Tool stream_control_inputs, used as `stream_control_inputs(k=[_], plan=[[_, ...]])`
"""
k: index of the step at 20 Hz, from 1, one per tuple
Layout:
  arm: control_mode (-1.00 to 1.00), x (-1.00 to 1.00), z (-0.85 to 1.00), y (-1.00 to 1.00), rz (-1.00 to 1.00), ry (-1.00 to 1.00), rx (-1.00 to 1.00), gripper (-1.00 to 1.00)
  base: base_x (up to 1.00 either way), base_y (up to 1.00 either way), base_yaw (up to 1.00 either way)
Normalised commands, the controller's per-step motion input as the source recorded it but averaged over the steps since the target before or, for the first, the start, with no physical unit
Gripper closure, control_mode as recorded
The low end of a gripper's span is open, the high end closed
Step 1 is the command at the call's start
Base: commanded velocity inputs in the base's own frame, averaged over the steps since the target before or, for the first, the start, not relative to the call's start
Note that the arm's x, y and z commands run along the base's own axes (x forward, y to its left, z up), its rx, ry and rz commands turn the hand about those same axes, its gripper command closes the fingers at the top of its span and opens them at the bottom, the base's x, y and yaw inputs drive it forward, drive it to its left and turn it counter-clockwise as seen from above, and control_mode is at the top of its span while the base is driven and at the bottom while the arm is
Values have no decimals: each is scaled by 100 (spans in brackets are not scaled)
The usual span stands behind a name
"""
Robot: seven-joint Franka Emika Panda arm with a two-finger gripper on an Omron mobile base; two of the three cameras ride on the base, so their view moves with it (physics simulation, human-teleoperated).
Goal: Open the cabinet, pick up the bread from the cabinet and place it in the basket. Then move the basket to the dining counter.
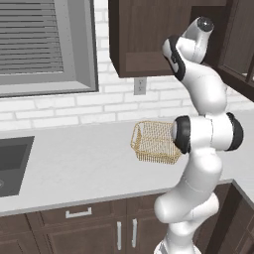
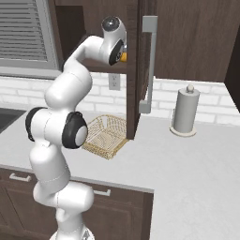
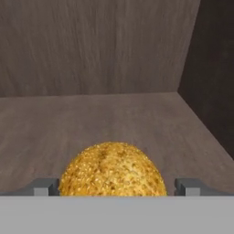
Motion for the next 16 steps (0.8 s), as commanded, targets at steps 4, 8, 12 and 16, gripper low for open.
stream_control_inputs(k=[4,8,12,16], plan=[[-100,23,-17,-1,1,2,0,-100,0,0,0],[-100,7,-24,0,1,2,0,100,0,0,0],[-100,0,-32,0,1,1,0,100,0,0,0],[-100,-18,-37,2,0,0,0,100,0,0,0]])
